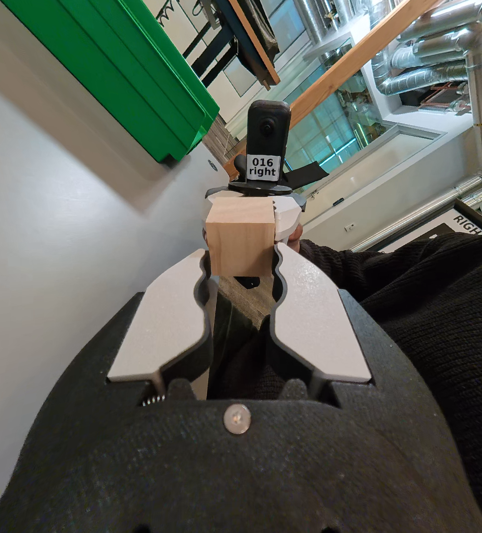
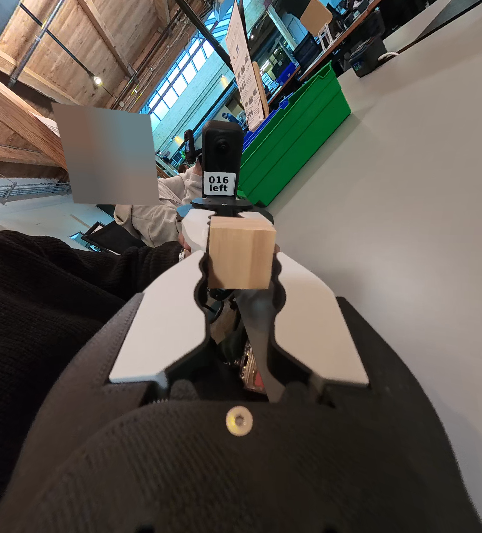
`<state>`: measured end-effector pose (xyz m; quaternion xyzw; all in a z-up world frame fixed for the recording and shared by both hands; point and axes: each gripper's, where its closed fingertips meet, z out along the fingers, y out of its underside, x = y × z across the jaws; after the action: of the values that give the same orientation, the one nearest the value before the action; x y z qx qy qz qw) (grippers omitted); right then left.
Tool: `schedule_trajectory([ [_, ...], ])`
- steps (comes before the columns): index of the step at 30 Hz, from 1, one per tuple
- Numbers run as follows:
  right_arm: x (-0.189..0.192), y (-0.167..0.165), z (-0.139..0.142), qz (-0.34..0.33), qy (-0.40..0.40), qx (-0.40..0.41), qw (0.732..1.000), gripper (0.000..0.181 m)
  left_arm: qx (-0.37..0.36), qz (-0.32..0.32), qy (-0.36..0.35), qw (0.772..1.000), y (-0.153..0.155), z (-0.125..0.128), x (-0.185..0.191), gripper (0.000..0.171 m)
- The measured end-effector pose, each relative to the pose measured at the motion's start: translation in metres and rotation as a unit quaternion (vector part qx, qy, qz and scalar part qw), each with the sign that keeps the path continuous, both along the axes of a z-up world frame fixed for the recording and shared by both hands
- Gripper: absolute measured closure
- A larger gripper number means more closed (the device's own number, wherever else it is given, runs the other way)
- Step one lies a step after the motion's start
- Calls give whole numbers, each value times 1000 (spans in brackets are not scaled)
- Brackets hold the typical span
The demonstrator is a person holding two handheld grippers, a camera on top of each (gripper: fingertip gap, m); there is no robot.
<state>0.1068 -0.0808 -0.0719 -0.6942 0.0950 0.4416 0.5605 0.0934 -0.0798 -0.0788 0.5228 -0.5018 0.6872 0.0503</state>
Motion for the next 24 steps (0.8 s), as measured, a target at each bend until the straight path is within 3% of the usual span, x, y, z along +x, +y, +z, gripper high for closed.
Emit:
schedule_trajectory([
  [12, 1, -1, -1, 1, -18, -5, 1000, 139, -10, 6, -3, 1000, -1, 1, 1, 129],
  [24, 21, -7, 14, -31, -33, 12, 999, 140, -6, 9, -15, 1000, -1, 4, 1, 114],
])
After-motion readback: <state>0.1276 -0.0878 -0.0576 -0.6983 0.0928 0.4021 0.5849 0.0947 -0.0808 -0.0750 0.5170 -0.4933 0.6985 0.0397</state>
